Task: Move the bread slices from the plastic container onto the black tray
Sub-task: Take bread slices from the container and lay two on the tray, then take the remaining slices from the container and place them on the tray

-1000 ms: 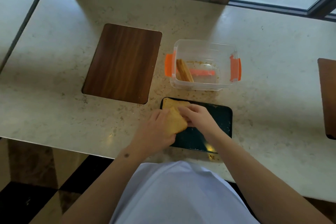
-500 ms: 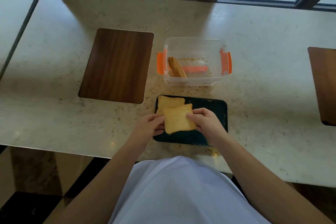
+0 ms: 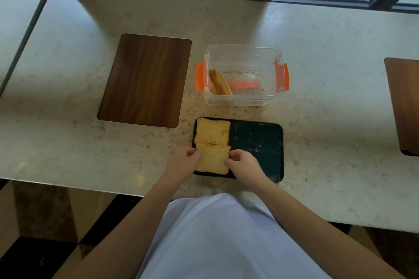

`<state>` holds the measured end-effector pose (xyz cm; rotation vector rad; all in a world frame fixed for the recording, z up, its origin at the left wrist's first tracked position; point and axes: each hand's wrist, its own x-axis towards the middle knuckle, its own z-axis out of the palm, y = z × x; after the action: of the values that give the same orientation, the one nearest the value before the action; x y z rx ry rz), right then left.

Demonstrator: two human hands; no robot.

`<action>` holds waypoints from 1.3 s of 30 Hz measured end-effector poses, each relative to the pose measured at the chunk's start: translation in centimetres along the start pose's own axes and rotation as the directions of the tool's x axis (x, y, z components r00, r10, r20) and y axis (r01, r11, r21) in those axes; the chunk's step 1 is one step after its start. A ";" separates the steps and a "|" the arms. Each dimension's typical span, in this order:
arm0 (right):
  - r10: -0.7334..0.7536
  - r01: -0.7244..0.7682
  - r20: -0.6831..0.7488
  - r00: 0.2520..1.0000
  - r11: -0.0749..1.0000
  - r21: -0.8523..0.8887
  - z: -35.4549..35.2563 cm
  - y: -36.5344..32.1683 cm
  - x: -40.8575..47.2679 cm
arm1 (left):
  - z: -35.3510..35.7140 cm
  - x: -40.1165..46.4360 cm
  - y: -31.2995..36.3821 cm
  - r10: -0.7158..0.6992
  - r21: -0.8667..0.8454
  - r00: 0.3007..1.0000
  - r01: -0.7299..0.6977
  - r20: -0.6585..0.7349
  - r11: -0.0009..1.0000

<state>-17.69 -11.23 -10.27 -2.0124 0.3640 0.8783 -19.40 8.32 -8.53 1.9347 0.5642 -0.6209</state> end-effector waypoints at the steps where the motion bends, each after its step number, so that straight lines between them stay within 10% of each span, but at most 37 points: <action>1: 0.010 -0.010 0.007 1.000 1.000 0.000 0.2 0.0 0.0 | 0.0 0.0 0.1 0.005 0.040 1.000 -0.004 -0.013 0.999; 15: 0.036 -0.022 0.094 0.995 0.988 -0.150 0.1 -1.0 0.3 | 0.0 0.4 0.7 -0.013 0.308 0.999 0.001 0.036 0.951; 19: -0.028 0.087 0.182 0.983 0.942 -0.324 -3.1 -4.3 0.1 | -0.3 -0.4 5.3 0.266 0.533 0.963 -0.209 -0.032 0.820; 22: -0.209 0.220 0.073 0.975 0.951 -0.218 -7.6 -9.0 0.4 | -0.5 -0.7 11.7 0.406 0.245 0.898 -0.361 -0.171 0.900; 29: -0.315 0.275 -0.136 0.939 0.929 -0.248 -12.7 -17.4 6.8 | -1.2 7.1 23.6 -0.073 -0.412 0.997 0.069 0.006 0.909; 39: 0.069 0.004 0.143 0.987 0.889 -0.457 -9.6 -17.3 13.9 | 1.0 12.2 23.9 -0.335 -0.167 0.942 0.326 -0.029 0.931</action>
<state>5.91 -8.33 -5.97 -2.3480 0.1047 1.2238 4.62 -0.80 -0.78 1.7227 0.9609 -0.7094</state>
